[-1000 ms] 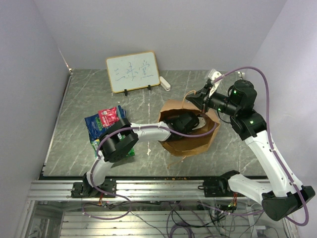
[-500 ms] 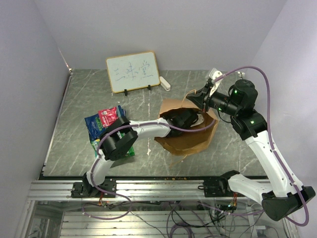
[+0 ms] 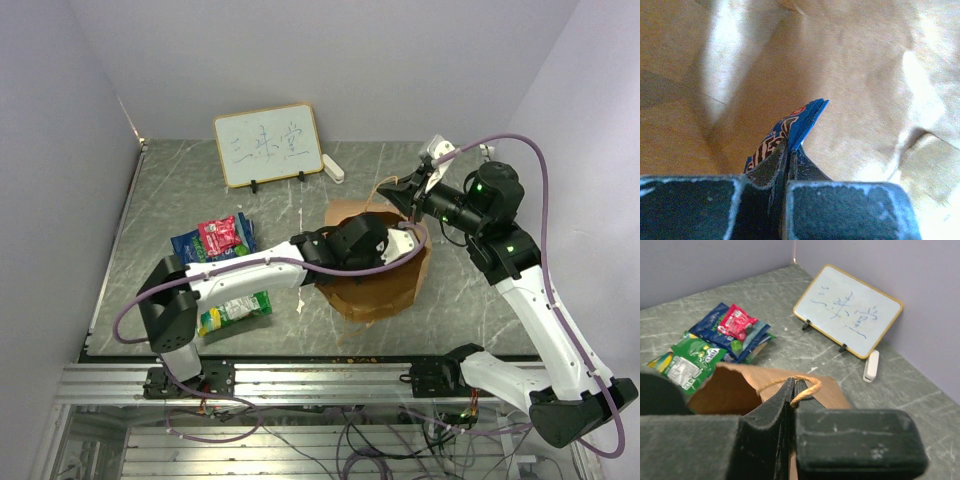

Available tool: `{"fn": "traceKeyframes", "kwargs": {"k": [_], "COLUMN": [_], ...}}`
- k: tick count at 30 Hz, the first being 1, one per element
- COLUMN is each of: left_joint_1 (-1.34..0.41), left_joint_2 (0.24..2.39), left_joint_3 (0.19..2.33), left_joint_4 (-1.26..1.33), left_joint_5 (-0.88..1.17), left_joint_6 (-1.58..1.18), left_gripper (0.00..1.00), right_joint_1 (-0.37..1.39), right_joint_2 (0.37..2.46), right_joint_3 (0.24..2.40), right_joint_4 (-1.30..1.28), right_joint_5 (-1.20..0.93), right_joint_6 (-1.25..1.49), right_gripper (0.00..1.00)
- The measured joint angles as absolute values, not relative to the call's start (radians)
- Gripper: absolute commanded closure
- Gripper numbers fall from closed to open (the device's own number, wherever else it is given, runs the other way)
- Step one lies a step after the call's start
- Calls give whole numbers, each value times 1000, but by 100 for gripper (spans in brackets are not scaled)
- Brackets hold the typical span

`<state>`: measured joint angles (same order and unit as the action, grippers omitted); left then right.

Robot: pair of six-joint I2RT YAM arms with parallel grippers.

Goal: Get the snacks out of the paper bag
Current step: Take out the snack from the paper bag, then place the snack at the center of the board.

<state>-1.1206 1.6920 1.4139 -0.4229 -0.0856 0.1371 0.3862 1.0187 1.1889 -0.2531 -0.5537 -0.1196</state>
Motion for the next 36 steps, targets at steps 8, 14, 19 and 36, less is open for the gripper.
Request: {"fn": "traceKeyframes", "kwargs": {"k": [8,14,19,36], "left_joint_1": [-1111,-1111,-1111,-951], "left_joint_2": [1440,1311,1204,1129], "left_joint_3": [1429,1535,1559,1356], "left_joint_4": [-464,-529,-622,-937], "left_joint_5": [51,51,-105,-870], "left_joint_6": [-17,-60,-70,-157], "left_gripper": [93,93,93,93], "right_joint_1": [381,381,381,381], "right_joint_2": [1039,1043,1043,1042], "right_joint_3": [1166,1162,1150,1137], "right_joint_4": [-276,-276,-275,-274], "right_joint_5": [-499,-479,-470,-464], "right_joint_6": [-125,-124,-124,-124], "right_gripper": [100,100,100,100]}}
